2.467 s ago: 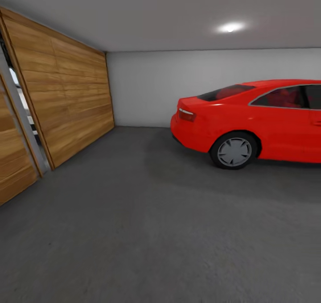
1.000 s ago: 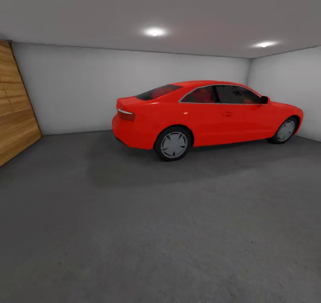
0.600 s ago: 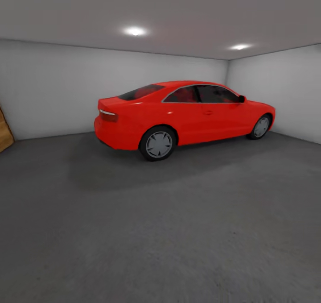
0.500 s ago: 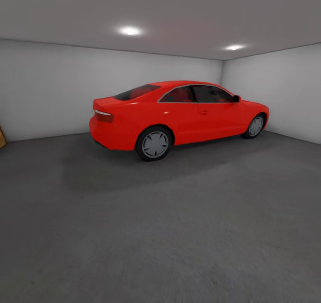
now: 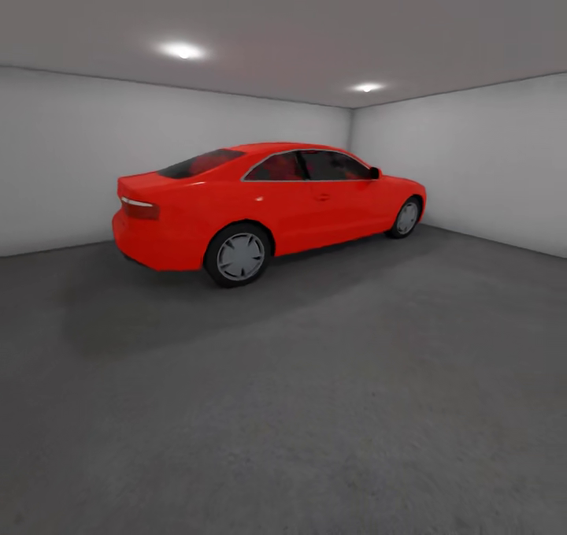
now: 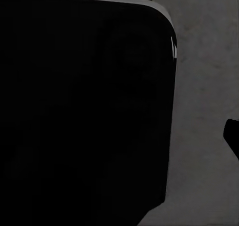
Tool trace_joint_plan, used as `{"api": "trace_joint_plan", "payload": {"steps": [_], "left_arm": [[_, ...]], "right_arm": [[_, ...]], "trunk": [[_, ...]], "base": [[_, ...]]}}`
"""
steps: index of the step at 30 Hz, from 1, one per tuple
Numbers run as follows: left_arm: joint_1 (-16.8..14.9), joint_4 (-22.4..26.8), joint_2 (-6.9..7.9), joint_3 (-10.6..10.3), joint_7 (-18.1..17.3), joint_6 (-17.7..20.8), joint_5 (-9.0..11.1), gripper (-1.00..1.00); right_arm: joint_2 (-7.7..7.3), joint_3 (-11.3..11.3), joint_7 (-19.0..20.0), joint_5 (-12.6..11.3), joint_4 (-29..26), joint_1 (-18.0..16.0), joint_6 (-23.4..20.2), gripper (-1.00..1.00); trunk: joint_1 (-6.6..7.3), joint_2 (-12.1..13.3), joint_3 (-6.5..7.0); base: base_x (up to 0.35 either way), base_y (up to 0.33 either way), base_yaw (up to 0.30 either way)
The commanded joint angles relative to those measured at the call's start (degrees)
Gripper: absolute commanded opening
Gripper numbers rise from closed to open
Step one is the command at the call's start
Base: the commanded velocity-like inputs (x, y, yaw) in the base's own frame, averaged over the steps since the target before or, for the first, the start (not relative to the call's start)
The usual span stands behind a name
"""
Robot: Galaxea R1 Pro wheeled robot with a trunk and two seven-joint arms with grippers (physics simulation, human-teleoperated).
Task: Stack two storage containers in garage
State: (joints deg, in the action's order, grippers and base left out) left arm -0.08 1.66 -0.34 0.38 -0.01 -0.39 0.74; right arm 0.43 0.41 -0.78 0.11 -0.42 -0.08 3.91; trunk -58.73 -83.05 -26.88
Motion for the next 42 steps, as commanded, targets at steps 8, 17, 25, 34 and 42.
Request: {"api": "trace_joint_plan", "payload": {"steps": [8,17,25,34,42], "left_arm": [[0.0,0.0,0.08,0.0,0.0,0.0,2.4,1.00],[0.0,1.8,0.03,0.1,0.1,0.0,2.8,1.00],[0.0,2.4,-0.07,0.9,0.2,0.0,3.2,1.00],[0.0,2.4,0.04,3.2,0.1,0.0,4.0,1.00],[0.0,2.4,0.07,3.2,0.1,0.0,4.1,1.00]], "right_arm": [[-0.08,-0.2,-0.1,-0.8,0.0,0.0,3.8,1.00],[-0.75,-0.2,-0.1,-0.8,0.1,0.0,4.4,1.00],[-0.94,-0.2,-0.1,-0.7,0.1,0.0,4.5,1.00],[-0.97,0.0,0.0,-0.3,0.2,0.0,4.5,1.00],[-1.04,0.0,0.0,-0.3,0.3,0.0,4.5,1.00]], "trunk": [[0.00,0.0,-0.05],[0.00,0.0,-0.05],[0.00,0.0,-0.05],[0.00,0.0,-0.05],[0.00,0.0,-0.05]], "base": [[0.000,0.000,-0.289],[0.000,0.000,-0.170],[0.000,0.000,-0.281],[0.000,0.000,-0.289],[0.000,0.000,-0.289]]}}
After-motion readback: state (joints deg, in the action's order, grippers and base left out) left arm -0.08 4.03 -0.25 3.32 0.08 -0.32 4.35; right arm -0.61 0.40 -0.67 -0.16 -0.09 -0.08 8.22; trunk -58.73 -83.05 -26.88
